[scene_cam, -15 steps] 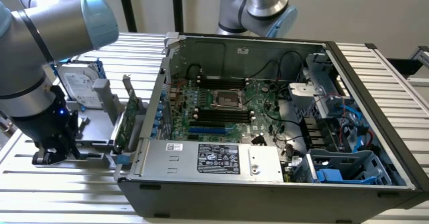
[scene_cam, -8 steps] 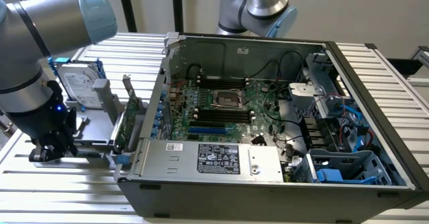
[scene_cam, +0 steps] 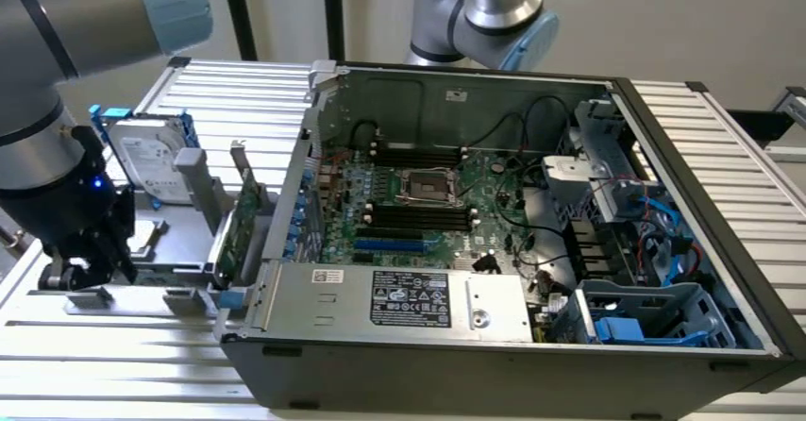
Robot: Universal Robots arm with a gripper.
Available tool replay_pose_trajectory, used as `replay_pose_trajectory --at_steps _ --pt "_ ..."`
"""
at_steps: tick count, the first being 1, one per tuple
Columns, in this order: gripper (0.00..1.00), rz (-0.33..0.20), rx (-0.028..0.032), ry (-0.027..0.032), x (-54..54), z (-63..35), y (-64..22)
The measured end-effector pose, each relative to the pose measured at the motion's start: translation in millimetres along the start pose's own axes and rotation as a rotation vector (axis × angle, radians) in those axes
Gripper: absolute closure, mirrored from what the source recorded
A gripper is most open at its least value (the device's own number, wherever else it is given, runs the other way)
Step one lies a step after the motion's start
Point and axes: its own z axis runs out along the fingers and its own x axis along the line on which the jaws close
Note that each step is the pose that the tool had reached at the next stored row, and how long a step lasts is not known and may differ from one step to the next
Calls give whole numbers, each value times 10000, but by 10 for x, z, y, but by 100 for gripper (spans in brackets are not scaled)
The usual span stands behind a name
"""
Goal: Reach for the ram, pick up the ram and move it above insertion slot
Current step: 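Pick up the ram and move it above insertion slot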
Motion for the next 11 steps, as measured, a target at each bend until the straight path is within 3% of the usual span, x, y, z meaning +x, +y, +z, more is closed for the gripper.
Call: replay_pose_trajectory --at_steps 11 --pt "86 0 1 -24 -1 -499 -59"
